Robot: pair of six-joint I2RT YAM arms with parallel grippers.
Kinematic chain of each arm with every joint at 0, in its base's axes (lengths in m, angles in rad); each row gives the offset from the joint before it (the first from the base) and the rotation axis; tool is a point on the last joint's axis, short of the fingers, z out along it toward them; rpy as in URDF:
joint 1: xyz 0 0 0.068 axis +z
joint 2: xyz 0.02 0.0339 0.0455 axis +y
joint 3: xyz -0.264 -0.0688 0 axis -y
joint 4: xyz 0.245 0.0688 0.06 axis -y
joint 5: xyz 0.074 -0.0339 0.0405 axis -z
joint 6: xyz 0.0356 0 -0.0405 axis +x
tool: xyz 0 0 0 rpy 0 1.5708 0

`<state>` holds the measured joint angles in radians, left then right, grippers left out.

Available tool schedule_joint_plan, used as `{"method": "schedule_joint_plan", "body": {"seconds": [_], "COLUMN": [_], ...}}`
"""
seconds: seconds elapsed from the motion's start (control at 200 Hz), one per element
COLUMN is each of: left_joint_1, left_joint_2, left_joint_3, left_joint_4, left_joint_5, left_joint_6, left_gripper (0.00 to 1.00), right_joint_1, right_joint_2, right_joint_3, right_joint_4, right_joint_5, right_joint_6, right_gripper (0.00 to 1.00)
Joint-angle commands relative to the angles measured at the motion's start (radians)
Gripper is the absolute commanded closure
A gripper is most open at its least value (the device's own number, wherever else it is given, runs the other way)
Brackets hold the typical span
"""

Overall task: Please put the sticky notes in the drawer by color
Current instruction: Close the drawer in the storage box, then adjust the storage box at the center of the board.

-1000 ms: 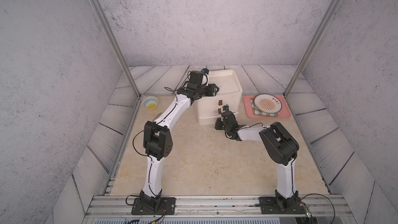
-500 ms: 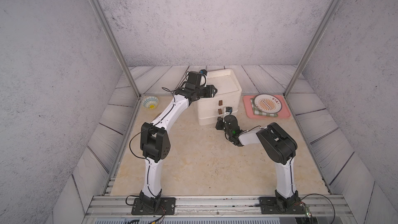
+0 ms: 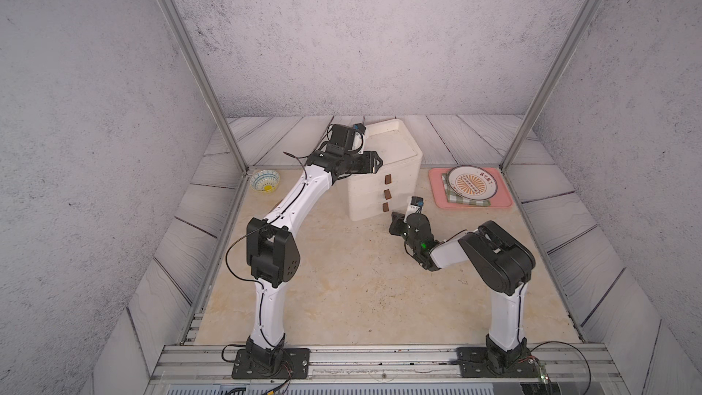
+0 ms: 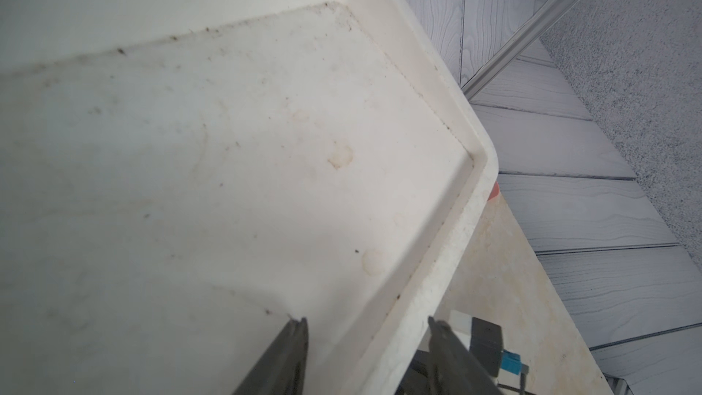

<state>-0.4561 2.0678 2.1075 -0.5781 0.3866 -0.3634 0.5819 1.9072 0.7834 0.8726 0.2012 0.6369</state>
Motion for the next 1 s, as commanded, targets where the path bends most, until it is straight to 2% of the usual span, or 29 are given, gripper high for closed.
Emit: {"method": "schedule_joint_plan", "body": {"seconds": [0.0, 0.1, 0.18, 0.24, 0.31, 0.395, 0.495, 0.605, 0.671, 0.801, 0.926, 0.996], "left_joint_1": [0.003, 0.02, 0.051, 0.086, 0.137, 0.21, 0.297, 0.35, 0.35, 0.373, 0.373, 0.369], "left_joint_2": [-0.038, -0.079, -0.133, -0.184, -0.282, -0.429, -0.529, -0.465, -0.389, -0.197, -0.108, -0.065], "left_joint_3": [0.074, 0.096, 0.05, -0.011, -0.139, -0.38, -0.632, -0.692, -0.695, -0.615, -0.618, -0.604], "left_joint_4": [-0.15, -0.173, -0.181, -0.182, -0.137, 0.009, 0.167, 0.196, 0.222, 0.159, 0.24, 0.271], "left_joint_5": [0.002, -0.006, -0.043, -0.067, -0.078, -0.088, -0.131, -0.035, 0.005, 0.104, 0.135, 0.157], "left_joint_6": [0.005, 0.01, 0.02, 0.02, -0.007, -0.06, -0.133, -0.178, -0.172, -0.182, -0.239, -0.266], "left_gripper": [0.42, 0.39, 0.39, 0.39, 0.39, 0.38, 0.32, 0.32, 0.32, 0.33, 0.33, 0.34], "right_joint_1": [-0.029, -0.106, -0.201, -0.262, -0.333, -0.397, -0.452, -0.487, -0.502, -0.524, -0.523, -0.522], "right_joint_2": [-0.222, -0.306, -0.326, -0.328, -0.316, -0.264, -0.107, 0.148, 0.288, 0.444, 0.535, 0.558], "right_joint_3": [-0.016, 0.04, 0.112, 0.153, 0.193, 0.262, 0.467, 0.795, 0.964, 1.143, 1.253, 1.26], "right_joint_4": [-0.147, -0.365, -0.518, -0.588, -0.632, -0.667, -0.783, -0.894, -0.933, -0.913, -0.914, -0.885], "right_joint_5": [0.069, -0.016, -0.168, -0.235, -0.319, -0.384, -0.53, -0.808, -0.915, -0.987, -1.057, -1.105], "right_joint_6": [-0.049, -0.053, -0.027, -0.008, 0.012, 0.038, 0.055, 0.078, 0.131, 0.222, 0.243, 0.264], "right_gripper": [0.81, 0.76, 0.74, 0.73, 0.73, 0.72, 0.71, 0.7, 0.69, 0.69, 0.69, 0.69]}}
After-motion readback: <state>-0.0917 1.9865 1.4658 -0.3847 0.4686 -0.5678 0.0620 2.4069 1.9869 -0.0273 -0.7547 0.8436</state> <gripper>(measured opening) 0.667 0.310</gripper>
